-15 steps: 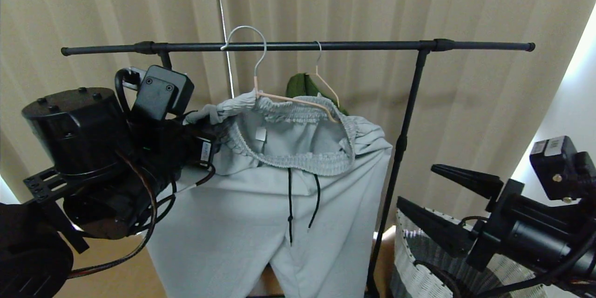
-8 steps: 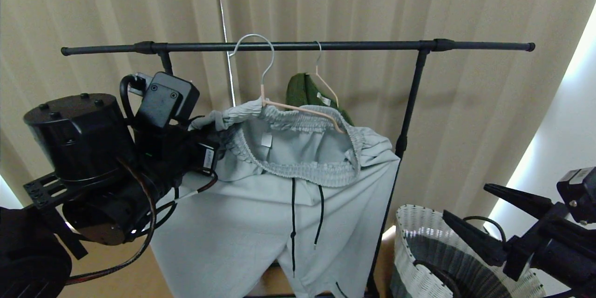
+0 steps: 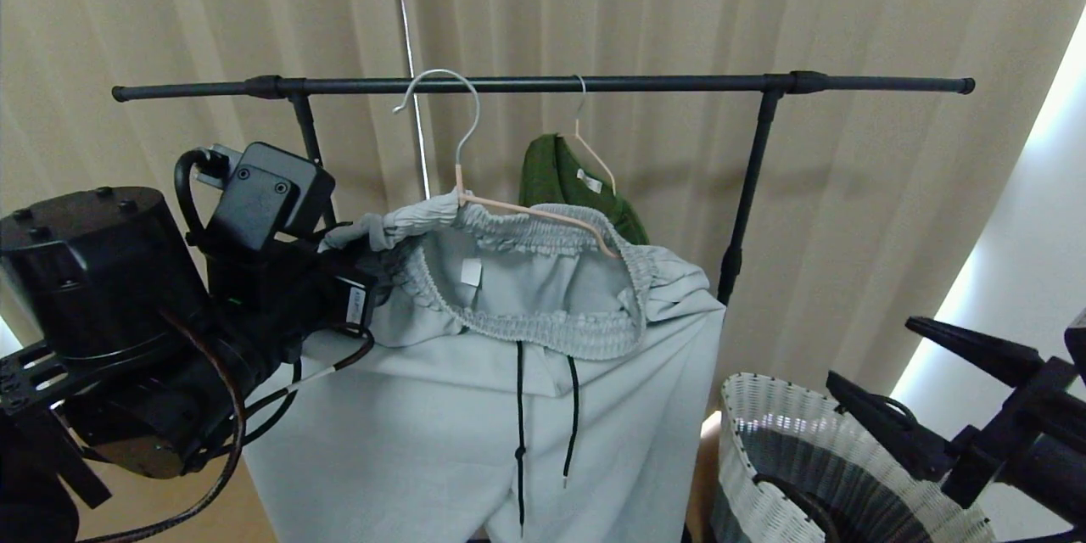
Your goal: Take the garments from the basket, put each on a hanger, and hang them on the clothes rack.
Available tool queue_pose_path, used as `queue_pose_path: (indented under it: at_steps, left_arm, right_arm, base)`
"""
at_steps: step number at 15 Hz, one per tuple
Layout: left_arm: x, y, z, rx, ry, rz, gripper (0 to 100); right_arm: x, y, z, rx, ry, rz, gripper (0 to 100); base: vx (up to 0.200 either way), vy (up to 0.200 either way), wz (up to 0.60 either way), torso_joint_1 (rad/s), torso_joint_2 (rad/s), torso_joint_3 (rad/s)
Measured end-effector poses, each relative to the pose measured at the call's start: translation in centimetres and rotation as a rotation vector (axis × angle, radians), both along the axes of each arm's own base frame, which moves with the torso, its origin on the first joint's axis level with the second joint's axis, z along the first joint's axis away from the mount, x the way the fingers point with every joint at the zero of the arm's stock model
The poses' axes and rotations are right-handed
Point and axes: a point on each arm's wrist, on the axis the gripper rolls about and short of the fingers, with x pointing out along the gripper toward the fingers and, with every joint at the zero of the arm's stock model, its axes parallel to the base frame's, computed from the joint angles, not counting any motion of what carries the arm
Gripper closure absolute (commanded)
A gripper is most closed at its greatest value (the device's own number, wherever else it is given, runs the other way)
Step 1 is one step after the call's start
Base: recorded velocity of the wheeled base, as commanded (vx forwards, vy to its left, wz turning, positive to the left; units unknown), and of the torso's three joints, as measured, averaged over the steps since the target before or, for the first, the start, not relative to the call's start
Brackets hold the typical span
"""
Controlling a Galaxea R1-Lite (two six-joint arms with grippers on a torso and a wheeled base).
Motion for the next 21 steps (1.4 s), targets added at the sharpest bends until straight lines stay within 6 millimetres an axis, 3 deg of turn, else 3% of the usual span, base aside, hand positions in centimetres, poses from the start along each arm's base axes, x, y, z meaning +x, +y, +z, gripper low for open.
queue_pose_path:
  at_steps: [3,8,12,21]
  left_arm:
    - [0.1,-0.1,-0.4,0.006,0.013,0.000,100]
    - [-0.2,-1.2,-0.8,0.013,0.023,-0.039,100]
    - [-0.6,-2.4,-1.0,0.022,0.028,-0.085,100]
    - [-1.3,-3.6,-1.3,0.031,0.038,-0.138,100]
  right_arm:
    - [1.7,1.6,2.5,-0.139,-0.083,0.062,0]
    - [4.3,7.4,5.4,-0.230,-0.141,0.234,0]
    - [5.9,11.0,5.1,-0.316,-0.166,0.282,0]
    - [8.9,14.7,5.0,-0.345,-0.179,0.268,0]
  base:
    - [0.000,0.000,0.00,0.000,0.00,0.000]
    - [0.000,0.000,0.00,0.000,0.00,0.000]
    - [0.000,0.000,0.00,0.000,0.00,0.000]
    - [0.000,0.000,0.00,0.000,0.00,0.000]
